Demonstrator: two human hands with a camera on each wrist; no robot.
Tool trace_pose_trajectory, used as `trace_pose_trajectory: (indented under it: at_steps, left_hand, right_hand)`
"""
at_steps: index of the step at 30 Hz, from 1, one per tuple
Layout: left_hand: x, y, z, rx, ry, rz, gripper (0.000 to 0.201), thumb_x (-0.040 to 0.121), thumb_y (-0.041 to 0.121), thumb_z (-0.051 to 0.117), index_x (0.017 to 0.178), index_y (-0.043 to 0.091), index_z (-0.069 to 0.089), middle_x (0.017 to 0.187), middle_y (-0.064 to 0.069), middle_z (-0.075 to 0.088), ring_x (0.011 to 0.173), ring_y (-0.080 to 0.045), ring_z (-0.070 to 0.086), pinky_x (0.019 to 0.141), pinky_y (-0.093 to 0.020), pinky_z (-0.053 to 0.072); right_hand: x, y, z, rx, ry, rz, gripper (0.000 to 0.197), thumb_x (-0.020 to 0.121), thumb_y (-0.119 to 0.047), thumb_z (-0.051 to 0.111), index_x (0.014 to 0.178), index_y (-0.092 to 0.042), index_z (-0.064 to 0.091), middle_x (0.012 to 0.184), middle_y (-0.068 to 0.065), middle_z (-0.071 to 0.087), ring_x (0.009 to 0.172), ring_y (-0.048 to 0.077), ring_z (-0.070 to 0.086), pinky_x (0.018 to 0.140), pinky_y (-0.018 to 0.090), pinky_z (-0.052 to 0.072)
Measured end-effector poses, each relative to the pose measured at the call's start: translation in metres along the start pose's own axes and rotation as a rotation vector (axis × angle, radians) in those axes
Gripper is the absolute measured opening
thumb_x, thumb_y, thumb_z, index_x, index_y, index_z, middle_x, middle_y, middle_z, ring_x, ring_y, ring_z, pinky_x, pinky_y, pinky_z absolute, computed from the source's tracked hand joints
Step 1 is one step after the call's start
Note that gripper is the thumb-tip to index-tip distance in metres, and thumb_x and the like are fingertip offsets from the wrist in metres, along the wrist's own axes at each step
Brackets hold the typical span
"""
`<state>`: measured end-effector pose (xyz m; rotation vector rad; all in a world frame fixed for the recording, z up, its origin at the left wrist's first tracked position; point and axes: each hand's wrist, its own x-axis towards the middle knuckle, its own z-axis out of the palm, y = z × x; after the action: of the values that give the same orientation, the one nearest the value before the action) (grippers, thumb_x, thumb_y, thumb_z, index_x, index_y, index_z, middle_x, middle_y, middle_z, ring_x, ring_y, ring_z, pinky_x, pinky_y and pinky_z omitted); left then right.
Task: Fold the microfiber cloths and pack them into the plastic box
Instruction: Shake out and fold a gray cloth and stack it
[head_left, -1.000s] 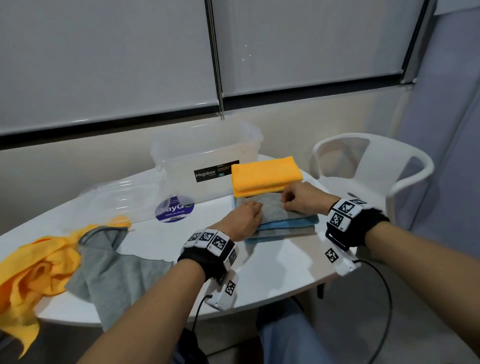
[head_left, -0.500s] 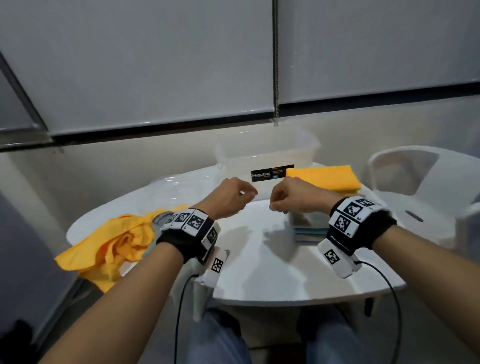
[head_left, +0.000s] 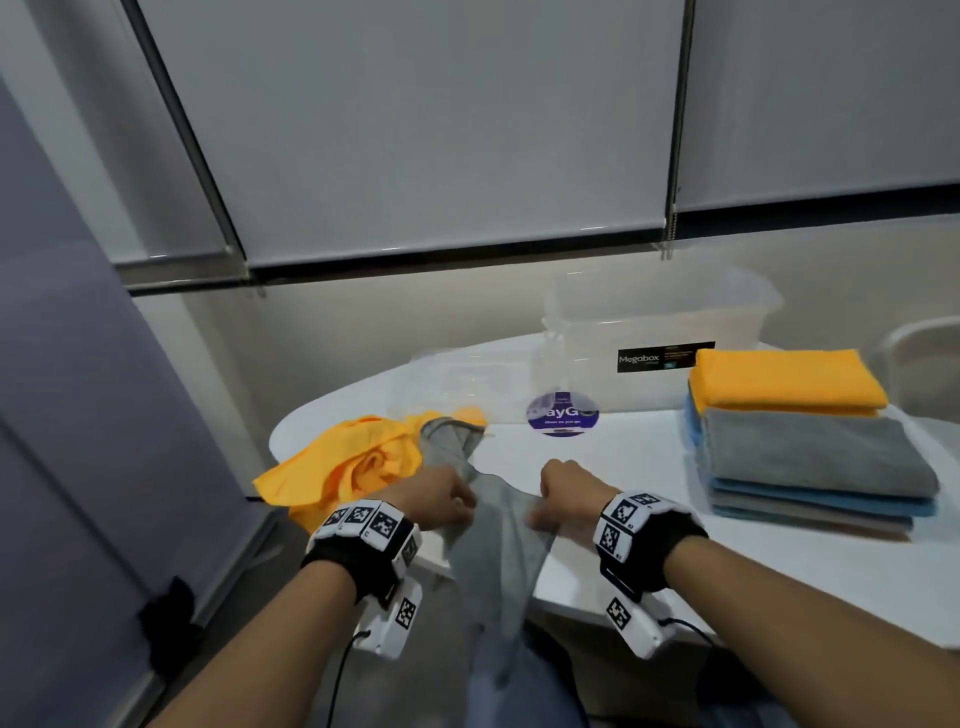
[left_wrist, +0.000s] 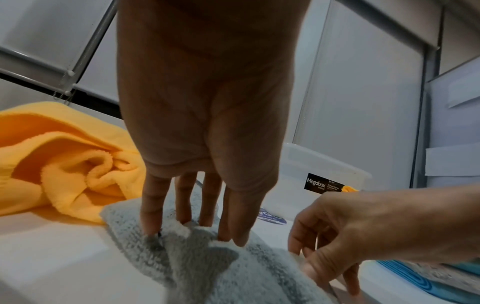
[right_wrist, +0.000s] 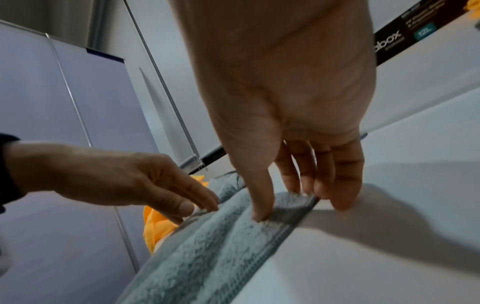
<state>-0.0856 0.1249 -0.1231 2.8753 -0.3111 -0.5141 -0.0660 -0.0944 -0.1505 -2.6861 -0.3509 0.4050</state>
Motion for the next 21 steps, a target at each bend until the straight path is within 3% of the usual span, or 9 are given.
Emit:
trace_pose_trajectory:
  at_steps: [4, 6, 8, 10, 12, 15, 18, 21]
  left_hand:
    - [0.004, 0.003, 0.001, 0.044, -0.052, 0.004, 0.034, 0.095, 0.027, 0.058, 0.127, 0.02, 0.068, 0.129, -0.005, 0.066, 0.118, -0.022, 0.061, 0.099, -0.03, 0.048]
    - [0.004, 0.008, -0.009, 0.039, -0.051, 0.017, 0.038, 0.095, 0.025, 0.059, 0.133, 0.018, 0.063, 0.131, -0.007, 0.064, 0.119, -0.024, 0.06, 0.099, -0.03, 0.048]
    - [0.002, 0.018, -0.023, 0.004, 0.039, 0.062, 0.051, 0.094, 0.021, 0.06, 0.144, 0.018, 0.051, 0.138, -0.008, 0.058, 0.125, -0.025, 0.055, 0.101, -0.028, 0.042]
    - [0.002, 0.026, -0.039, -0.078, 0.167, 0.143, 0.066, 0.09, 0.019, 0.064, 0.151, 0.024, 0.04, 0.144, -0.006, 0.053, 0.128, -0.024, 0.052, 0.104, -0.029, 0.041]
    - [0.0, 0.036, -0.058, -0.207, 0.204, 0.27, 0.072, 0.086, 0.021, 0.07, 0.151, 0.032, 0.039, 0.144, 0.001, 0.054, 0.127, -0.02, 0.053, 0.107, -0.034, 0.044]
    - [-0.005, 0.056, -0.087, -0.398, 0.26, 0.439, 0.051, 0.083, 0.02, 0.077, 0.131, 0.029, 0.062, 0.125, 0.01, 0.068, 0.118, -0.006, 0.06, 0.102, -0.03, 0.049]
    - [-0.01, 0.073, -0.111, -0.533, 0.404, 0.456, 0.018, 0.084, 0.025, 0.079, 0.098, 0.016, 0.074, 0.097, 0.001, 0.075, 0.092, -0.004, 0.065, 0.094, -0.032, 0.052]
    - [-0.012, 0.075, -0.128, -0.593, 0.463, 0.445, 0.022, 0.079, 0.031, 0.084, 0.084, 0.012, 0.072, 0.083, 0.0, 0.073, 0.078, -0.004, 0.061, 0.081, -0.029, 0.048]
  right_hand:
    - [0.008, 0.0, 0.005, 0.001, -0.013, 0.034, 0.038, 0.075, -0.029, 0.081, 0.095, -0.01, 0.055, 0.1, 0.012, 0.064, 0.097, 0.029, 0.065, 0.067, 0.028, 0.044]
    - [0.008, 0.001, -0.009, 0.034, -0.031, 0.03, 0.034, 0.074, -0.023, 0.083, 0.094, -0.005, 0.062, 0.089, 0.012, 0.067, 0.079, 0.025, 0.067, 0.061, 0.028, 0.047]
    - [0.004, 0.0, -0.033, 0.098, -0.032, -0.01, 0.019, 0.074, -0.013, 0.082, 0.077, -0.005, 0.064, 0.065, 0.008, 0.063, 0.054, 0.019, 0.057, 0.048, 0.024, 0.044]
    - [-0.003, -0.006, -0.063, 0.165, 0.028, -0.076, 0.02, 0.07, -0.008, 0.083, 0.066, -0.01, 0.064, 0.06, 0.009, 0.063, 0.05, 0.018, 0.053, 0.045, 0.022, 0.041]
    - [-0.013, -0.016, -0.095, 0.223, 0.101, -0.188, 0.021, 0.068, -0.011, 0.085, 0.063, -0.016, 0.065, 0.072, 0.011, 0.069, 0.057, 0.015, 0.055, 0.052, 0.024, 0.043]
    - [-0.035, -0.036, -0.147, 0.227, 0.153, -0.34, 0.016, 0.075, -0.015, 0.084, 0.073, -0.014, 0.068, 0.068, 0.0, 0.064, 0.061, 0.006, 0.054, 0.058, 0.023, 0.043]
    - [-0.052, -0.045, -0.192, 0.266, 0.189, -0.402, 0.014, 0.084, -0.014, 0.078, 0.085, -0.008, 0.065, 0.074, 0.003, 0.064, 0.065, 0.01, 0.057, 0.059, 0.024, 0.048]
    - [-0.062, -0.04, -0.225, 0.304, 0.198, -0.413, 0.014, 0.086, -0.009, 0.075, 0.09, -0.005, 0.063, 0.077, 0.013, 0.067, 0.069, 0.017, 0.062, 0.061, 0.03, 0.054]
